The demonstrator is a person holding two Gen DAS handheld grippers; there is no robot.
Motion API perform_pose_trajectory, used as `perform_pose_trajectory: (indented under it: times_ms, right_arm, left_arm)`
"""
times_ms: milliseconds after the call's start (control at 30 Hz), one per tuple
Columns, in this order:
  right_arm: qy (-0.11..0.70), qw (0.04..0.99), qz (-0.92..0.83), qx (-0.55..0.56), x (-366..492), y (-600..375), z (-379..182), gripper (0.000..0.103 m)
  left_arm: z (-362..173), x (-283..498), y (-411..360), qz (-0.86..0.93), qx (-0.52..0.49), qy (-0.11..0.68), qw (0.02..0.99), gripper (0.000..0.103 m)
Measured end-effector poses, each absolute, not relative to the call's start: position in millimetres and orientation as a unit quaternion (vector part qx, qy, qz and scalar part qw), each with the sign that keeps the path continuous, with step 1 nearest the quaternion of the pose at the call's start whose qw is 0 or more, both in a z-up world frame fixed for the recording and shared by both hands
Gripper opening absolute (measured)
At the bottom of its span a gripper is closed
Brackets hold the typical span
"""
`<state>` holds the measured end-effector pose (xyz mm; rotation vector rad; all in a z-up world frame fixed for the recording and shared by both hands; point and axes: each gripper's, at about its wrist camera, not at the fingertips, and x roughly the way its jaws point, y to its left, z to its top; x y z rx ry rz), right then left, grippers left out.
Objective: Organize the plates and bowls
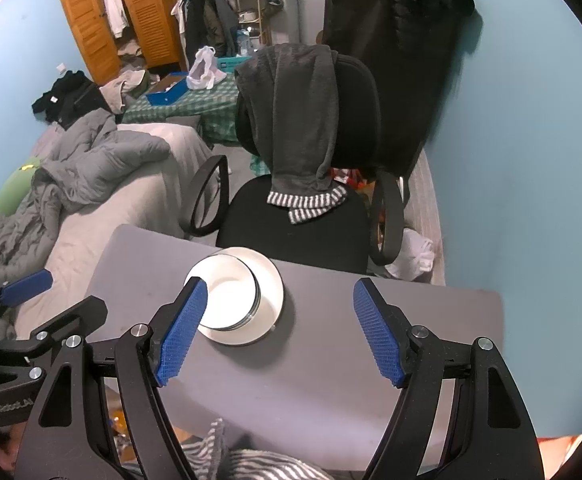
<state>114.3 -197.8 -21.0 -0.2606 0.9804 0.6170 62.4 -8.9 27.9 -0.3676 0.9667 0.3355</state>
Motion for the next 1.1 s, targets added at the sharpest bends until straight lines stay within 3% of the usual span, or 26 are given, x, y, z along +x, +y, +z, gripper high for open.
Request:
perform_pose_trajectory:
  times_ms: [1100]
  right_arm:
    - [0.466, 0.827, 0.290, -0.124, 114.9, -198.9, -21.2, 0.075]
  left_arm:
    - [34.4, 58.7, -17.5, 0.166, -0.146, 0.462, 0.859, 0.092]
